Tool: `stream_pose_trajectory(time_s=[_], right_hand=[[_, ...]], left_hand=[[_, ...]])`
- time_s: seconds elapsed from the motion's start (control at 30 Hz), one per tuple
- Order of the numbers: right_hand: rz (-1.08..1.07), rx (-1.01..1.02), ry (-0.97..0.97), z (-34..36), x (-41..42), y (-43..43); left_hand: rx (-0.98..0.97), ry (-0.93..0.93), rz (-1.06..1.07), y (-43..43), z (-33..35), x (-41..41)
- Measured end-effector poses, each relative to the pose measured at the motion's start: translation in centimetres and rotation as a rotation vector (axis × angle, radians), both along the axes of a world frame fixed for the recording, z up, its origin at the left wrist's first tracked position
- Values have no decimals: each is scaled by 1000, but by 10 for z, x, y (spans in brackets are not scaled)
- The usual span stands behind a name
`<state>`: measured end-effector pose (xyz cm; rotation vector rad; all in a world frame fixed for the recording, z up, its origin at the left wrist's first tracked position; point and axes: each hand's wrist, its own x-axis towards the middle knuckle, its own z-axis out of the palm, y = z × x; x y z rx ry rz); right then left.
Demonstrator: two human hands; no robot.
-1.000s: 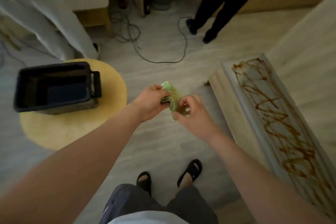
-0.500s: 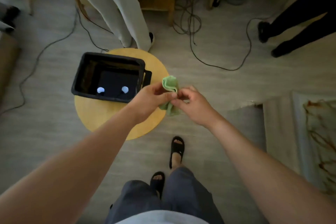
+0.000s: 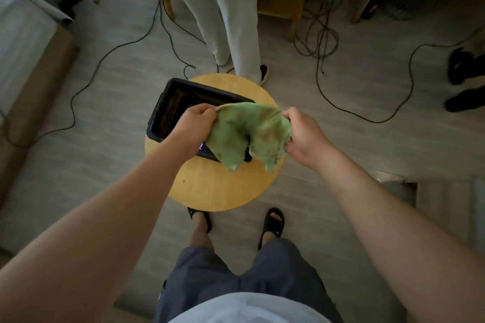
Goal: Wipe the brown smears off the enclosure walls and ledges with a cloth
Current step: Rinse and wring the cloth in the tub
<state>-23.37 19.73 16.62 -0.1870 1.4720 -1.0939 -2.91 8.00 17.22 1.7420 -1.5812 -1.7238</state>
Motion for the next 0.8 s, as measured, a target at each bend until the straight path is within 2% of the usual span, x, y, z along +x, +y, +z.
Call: stream_pose_trajectory(time_s=[0.1, 0.3, 0.47, 0.53, 0.7, 0.8], right_hand=[[-22, 8, 29, -6, 22, -31], [24, 113, 403, -40, 87, -106], [83, 183, 659, -70, 122, -151], [124, 248, 705, -86, 127, -158], [319, 508, 788, -124, 133, -157], [376, 512, 757, -143, 134, -162]], left_hand=[[2, -18, 6, -40, -10, 27], [149, 39, 72, -121, -36, 77], [-13, -94, -157, -166, -72, 100], [-35, -159, -225, -174, -90, 103], [95, -255, -412, -184, -132, 94], [130, -236, -373, -182, -148, 79]])
